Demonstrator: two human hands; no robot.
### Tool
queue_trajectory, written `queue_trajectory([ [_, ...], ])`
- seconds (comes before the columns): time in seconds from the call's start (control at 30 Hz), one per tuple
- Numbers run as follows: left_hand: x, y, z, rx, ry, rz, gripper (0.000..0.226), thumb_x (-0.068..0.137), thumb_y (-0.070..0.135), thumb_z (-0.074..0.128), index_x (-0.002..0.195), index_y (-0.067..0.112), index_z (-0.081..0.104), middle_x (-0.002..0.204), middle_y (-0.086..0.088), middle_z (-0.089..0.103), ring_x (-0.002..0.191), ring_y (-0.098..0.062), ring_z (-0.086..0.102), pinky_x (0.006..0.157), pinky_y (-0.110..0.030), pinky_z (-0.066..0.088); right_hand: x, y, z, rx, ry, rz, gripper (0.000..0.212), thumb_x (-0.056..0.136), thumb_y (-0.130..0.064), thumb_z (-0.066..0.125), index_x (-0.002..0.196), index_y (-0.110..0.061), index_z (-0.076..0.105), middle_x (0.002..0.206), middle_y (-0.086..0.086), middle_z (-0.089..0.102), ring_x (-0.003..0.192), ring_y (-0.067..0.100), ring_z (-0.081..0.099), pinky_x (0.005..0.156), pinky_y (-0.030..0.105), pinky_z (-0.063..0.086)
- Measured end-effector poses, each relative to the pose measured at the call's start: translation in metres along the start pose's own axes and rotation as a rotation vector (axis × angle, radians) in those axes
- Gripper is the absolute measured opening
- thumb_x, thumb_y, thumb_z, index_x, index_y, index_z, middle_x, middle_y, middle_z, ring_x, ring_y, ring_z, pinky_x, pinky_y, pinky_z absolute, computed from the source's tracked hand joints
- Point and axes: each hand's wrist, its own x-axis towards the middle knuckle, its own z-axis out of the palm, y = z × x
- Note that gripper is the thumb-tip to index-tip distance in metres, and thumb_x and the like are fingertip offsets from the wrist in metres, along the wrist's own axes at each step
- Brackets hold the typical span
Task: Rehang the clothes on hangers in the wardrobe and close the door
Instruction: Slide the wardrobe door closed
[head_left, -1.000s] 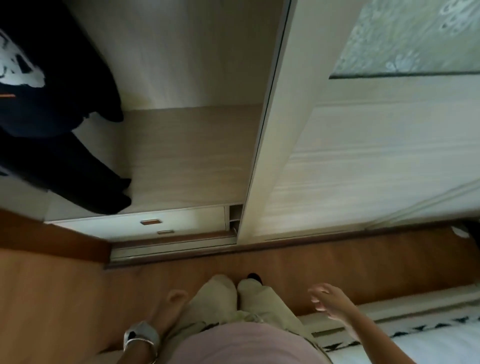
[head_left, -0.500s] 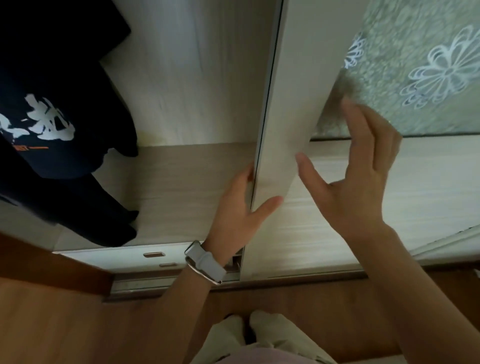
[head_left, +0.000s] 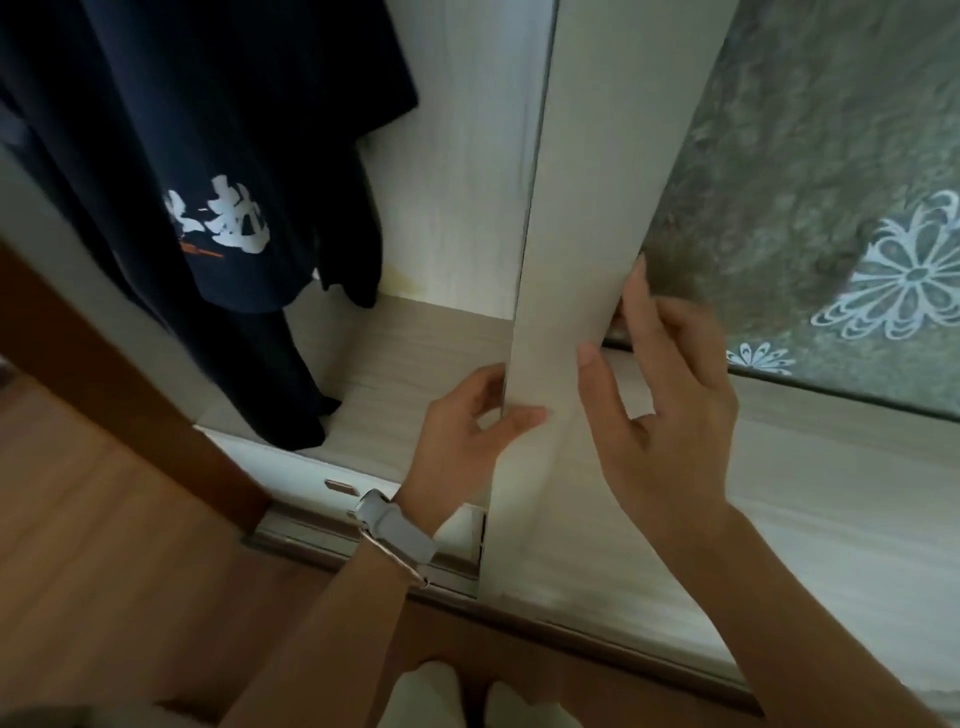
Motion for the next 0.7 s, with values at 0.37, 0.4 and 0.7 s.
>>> queue_trajectory([
  [0.37,-0.003,0.006,-0.053,0.181,0.18,-0.058,0.035,0.07,0.042,0.068,0.1,0.031,0.054,0.094,0.026,0.061,0.087,0.012,0.06,0.084,-0.013,0.048,0.018,-0.032,0.056,0.096,-0.181,-0.151,0.045,0.089,-0.002,0.045,0.131,0.012,0.04,0.096,0.004,0.044,0.081,0.017,0.049,0.073,0.021,0.043],
  [0.4,-0.004,0.006,-0.06,0.22,0.219,-0.04,0.038,0.072,0.038,0.07,0.104,0.027,0.053,0.094,0.025,0.06,0.086,0.014,0.059,0.083,-0.01,0.047,0.019,-0.038,0.065,0.098,-0.198,-0.159,0.045,0.089,-0.002,0.044,0.131,0.012,0.04,0.096,0.007,0.046,0.08,0.019,0.051,0.072,0.022,0.044],
  [0.7,0.008,0.017,-0.165,0.416,0.412,0.139,0.044,0.078,0.033,0.067,0.119,0.03,0.052,0.11,0.017,0.061,0.102,0.007,0.057,0.089,-0.005,0.043,0.034,-0.099,0.155,0.11,-0.23,-0.183,0.048,0.09,-0.009,0.038,0.135,0.009,0.037,0.101,0.0,0.036,0.081,0.017,0.052,0.073,0.021,0.041],
])
